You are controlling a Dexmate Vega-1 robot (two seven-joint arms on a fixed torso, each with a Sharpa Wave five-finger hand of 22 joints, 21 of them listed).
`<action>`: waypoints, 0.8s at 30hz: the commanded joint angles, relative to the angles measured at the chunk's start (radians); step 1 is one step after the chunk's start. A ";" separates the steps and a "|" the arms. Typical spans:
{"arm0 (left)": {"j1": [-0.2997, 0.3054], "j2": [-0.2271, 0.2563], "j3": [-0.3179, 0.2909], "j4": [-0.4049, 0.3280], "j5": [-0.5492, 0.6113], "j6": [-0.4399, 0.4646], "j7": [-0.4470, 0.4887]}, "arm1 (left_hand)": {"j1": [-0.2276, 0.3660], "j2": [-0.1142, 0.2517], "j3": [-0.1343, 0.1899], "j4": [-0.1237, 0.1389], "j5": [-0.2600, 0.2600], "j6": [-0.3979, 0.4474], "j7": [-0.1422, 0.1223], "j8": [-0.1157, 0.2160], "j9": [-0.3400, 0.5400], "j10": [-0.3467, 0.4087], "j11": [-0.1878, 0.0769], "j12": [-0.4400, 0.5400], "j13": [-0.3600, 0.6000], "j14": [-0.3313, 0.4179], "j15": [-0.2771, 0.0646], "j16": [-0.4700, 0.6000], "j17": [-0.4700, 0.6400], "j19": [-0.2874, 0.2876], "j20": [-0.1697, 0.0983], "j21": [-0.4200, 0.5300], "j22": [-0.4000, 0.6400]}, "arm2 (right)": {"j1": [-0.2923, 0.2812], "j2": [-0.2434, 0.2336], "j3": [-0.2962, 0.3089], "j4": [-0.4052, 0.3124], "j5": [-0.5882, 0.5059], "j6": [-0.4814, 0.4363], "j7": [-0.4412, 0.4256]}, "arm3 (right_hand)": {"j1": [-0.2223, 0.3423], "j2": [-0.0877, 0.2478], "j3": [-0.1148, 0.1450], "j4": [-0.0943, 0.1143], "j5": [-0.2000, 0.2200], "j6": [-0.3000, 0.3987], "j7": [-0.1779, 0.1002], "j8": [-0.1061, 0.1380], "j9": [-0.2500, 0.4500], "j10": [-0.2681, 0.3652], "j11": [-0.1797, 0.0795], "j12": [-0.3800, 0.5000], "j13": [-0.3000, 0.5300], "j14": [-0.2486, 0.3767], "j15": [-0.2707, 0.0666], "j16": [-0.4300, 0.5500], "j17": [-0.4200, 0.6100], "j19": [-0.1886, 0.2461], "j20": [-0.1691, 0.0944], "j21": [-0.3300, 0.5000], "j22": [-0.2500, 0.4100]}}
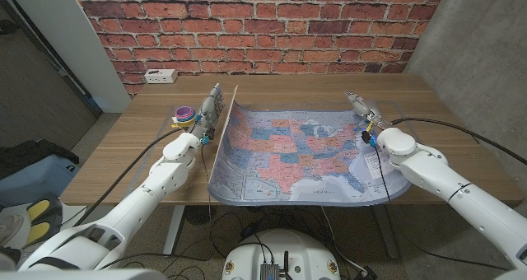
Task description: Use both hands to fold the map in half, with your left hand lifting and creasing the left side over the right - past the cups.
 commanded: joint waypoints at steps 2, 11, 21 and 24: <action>0.008 0.003 0.002 -0.013 0.000 0.008 0.000 | 0.004 0.004 -0.005 0.001 -0.001 -0.242 0.000 -0.003 0.004 -0.289 0.000 0.004 0.003 -0.254 -0.012 0.003 0.005 -0.064 -0.031 0.003 0.001 | -0.024 -0.074 -0.014 -0.137 -0.087 -0.194 -0.071 | 0.020 0.007 0.009 -0.007 -0.001 0.015 -0.008 0.006 0.002 0.006 -0.004 0.007 0.005 0.002 -0.006 0.007 0.002 0.011 -0.003 0.004 0.004; 0.014 0.004 0.001 -0.019 -0.003 0.007 -0.001 | 0.005 0.006 -0.009 0.000 -0.001 -0.241 0.001 -0.003 0.004 -0.289 0.001 0.004 0.003 -0.255 -0.012 0.003 0.005 -0.065 -0.031 0.002 0.001 | -0.044 -0.112 -0.020 -0.220 -0.132 -0.322 -0.106 | 0.031 0.012 0.016 -0.015 -0.002 0.021 -0.011 0.006 0.002 0.009 -0.008 0.007 0.005 0.007 -0.012 0.007 0.001 0.015 -0.006 0.006 0.004; 0.015 0.002 0.002 -0.012 -0.009 0.004 -0.012 | 0.005 0.008 -0.013 0.000 -0.002 -0.240 0.003 -0.004 0.004 -0.290 -0.006 0.004 0.003 -0.256 -0.012 0.003 0.005 -0.064 -0.031 0.002 0.001 | -0.055 -0.149 -0.033 -0.312 -0.175 -0.485 -0.132 | 0.048 0.020 0.027 -0.026 -0.005 0.027 -0.015 0.006 0.002 0.021 -0.011 0.010 0.005 0.015 -0.025 0.009 0.001 0.024 -0.010 0.008 0.004; 0.013 0.001 0.003 -0.007 -0.009 0.003 -0.017 | 0.005 0.008 -0.015 -0.001 -0.002 -0.240 0.003 -0.004 0.004 -0.288 0.003 0.005 0.003 -0.255 -0.012 0.003 0.005 -0.064 -0.031 0.002 0.001 | -0.053 -0.156 -0.038 -0.333 -0.180 -0.529 -0.131 | 0.055 0.022 0.032 -0.032 -0.007 0.033 -0.018 0.007 0.003 0.028 -0.014 0.011 0.005 0.019 -0.027 0.009 0.001 0.027 -0.011 0.008 0.003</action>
